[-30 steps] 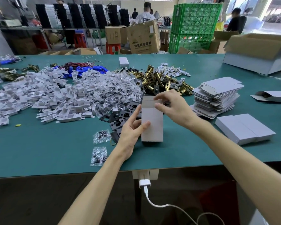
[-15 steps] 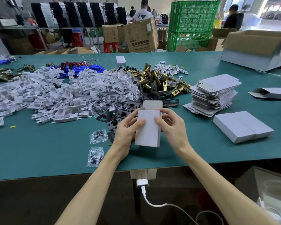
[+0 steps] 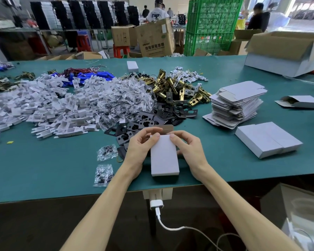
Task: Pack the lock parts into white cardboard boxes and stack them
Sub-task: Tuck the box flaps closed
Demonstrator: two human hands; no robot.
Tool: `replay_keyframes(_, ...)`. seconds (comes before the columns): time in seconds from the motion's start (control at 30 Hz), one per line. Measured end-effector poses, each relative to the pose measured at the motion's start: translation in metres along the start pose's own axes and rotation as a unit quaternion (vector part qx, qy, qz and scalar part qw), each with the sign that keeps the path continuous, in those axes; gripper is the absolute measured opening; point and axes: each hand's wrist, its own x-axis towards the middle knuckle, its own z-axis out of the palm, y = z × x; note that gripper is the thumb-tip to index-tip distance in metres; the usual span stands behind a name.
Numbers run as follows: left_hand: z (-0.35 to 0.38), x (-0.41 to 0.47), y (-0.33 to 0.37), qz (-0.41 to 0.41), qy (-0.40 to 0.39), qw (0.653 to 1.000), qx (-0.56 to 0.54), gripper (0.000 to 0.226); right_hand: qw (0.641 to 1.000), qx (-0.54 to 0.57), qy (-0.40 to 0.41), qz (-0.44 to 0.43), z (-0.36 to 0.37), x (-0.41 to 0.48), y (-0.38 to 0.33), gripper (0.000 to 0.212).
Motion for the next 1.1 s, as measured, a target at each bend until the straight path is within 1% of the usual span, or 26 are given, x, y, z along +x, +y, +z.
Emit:
replay_keyframes(0.07,-0.0001,-0.0004,0.0001,0.015,-0.007,1.000,0.001,0.019,1.000,0.001,0.002,-0.015,-0.0006,-0.0007,0.0001,0.006)
replay_keyframes(0.13,-0.0002,0.0002,0.0004,0.027,-0.011,1.000,0.000,0.030,1.000,0.018,0.012,-0.019,-0.0006,-0.0007,-0.0003,0.016)
replay_keyframes(0.2,-0.0007,0.0018,-0.0005,0.020,-0.016,0.999,-0.022,0.044,0.999,0.035,0.019,-0.012,-0.0005,-0.0007,-0.0013,0.026)
replay_keyframes(0.23,-0.0007,0.0021,-0.0009,0.013,-0.016,0.999,-0.028,0.045,0.999,0.038,0.018,-0.008,-0.0006,-0.0009,-0.0018,0.029)
replay_keyframes(0.3,0.0001,0.0023,-0.0004,0.007,-0.011,1.000,-0.011,0.029,1.000,0.030,0.003,-0.005,-0.0011,-0.0008,-0.0012,0.029)
replay_keyframes(0.33,0.0005,0.0019,-0.0004,0.003,-0.008,1.000,-0.001,0.027,1.000,0.024,-0.006,-0.004,-0.0013,-0.0008,-0.0007,0.025)
replay_keyframes(0.4,0.0018,0.0009,-0.0008,-0.009,-0.006,1.000,0.009,0.038,0.999,0.028,-0.017,0.004,-0.0014,-0.0010,0.0010,0.020)
replay_keyframes(0.43,0.0025,0.0007,-0.0008,-0.013,0.000,1.000,0.011,0.036,0.999,0.037,-0.017,0.011,-0.0014,-0.0012,0.0013,0.020)
replay_keyframes(0.5,0.0024,0.0013,-0.0010,-0.009,0.010,1.000,0.020,0.025,0.998,0.052,-0.013,0.020,-0.0023,-0.0015,0.0011,0.021)
replay_keyframes(0.57,0.0023,0.0030,-0.0034,-0.001,0.009,0.999,0.034,0.025,0.998,0.057,-0.014,0.023,-0.0030,-0.0016,0.0008,0.018)
replay_keyframes(0.63,0.0020,0.0031,-0.0037,-0.003,0.008,1.000,0.025,0.018,0.998,0.054,-0.018,0.021,-0.0029,-0.0019,0.0004,0.018)
replay_keyframes(0.67,0.0017,0.0029,-0.0030,-0.003,0.007,1.000,0.017,0.018,0.998,0.053,-0.020,0.020,-0.0029,-0.0021,0.0004,0.018)
replay_keyframes(0.77,0.0007,0.0020,-0.0023,-0.007,-0.005,1.000,0.006,0.027,0.998,0.054,-0.025,0.020,-0.0029,-0.0026,-0.0004,0.018)
replay_keyframes(0.87,0.0000,0.0017,-0.0033,0.000,-0.019,1.000,0.020,0.031,0.997,0.063,-0.031,0.022,-0.0035,-0.0025,-0.0002,0.021)
replay_keyframes(1.1,-0.0010,0.0031,-0.0055,-0.015,-0.007,1.000,0.017,0.029,0.997,0.068,-0.039,0.019,-0.0039,-0.0028,0.0002,0.020)
